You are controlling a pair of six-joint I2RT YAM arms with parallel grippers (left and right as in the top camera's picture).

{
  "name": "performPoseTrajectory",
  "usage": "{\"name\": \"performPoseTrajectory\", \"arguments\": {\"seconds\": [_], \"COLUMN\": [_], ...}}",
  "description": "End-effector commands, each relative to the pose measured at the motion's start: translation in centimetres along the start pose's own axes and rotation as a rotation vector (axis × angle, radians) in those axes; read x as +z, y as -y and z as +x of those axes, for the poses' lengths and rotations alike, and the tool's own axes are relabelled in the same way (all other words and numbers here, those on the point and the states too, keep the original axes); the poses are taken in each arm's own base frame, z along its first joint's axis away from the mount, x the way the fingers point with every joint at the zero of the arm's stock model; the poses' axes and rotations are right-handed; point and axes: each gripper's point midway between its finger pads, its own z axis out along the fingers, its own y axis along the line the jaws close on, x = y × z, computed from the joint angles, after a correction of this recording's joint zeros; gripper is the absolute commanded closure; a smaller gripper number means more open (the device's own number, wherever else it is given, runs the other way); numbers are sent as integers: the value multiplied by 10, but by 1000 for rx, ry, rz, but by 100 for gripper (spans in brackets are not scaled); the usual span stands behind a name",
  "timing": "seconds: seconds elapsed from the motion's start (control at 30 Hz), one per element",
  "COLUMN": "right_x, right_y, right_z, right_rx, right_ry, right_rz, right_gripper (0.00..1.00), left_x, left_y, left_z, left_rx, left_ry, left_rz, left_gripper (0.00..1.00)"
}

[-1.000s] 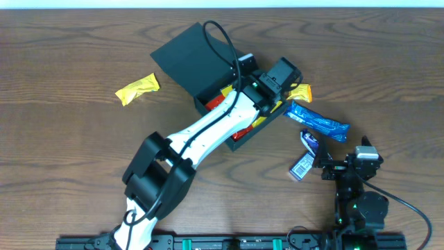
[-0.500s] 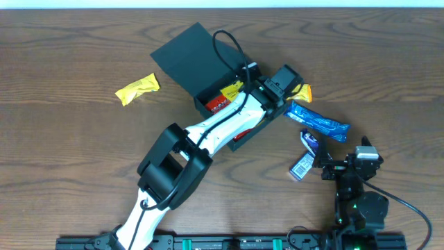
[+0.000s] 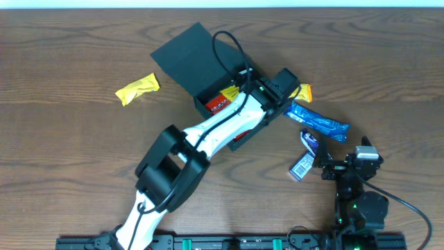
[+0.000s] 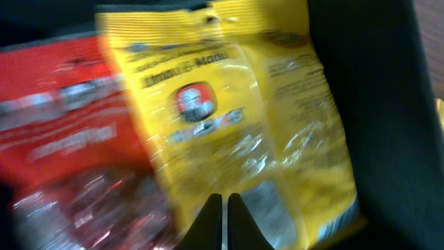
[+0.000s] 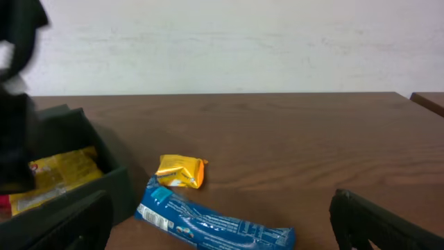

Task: Pack container
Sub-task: 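Press the yellow bag down beside the red bag with the left gripper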

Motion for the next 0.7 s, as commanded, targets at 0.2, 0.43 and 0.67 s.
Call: {"name": "performPoseTrajectory", "arguments": {"seconds": [0.2,0.43,0.67], "right_x": [0,0,0], "right_y": [-2,-2,-2], "right_z": [1,1,1], "right_rx": [14,14,14], "right_ry": [-1,-1,-1], "right_rz": [-8,-8,-8], "right_gripper": [1,1,1], "left_x": [-45,-39,-44], "left_y": [-20,-44,-55], "left_z": [18,25,15], "left_rx": [70,-9,-52], "left_ry": [-4,-7,20], "left_rz": [-73,-95,-33], "left_gripper": [94,94,94]}}
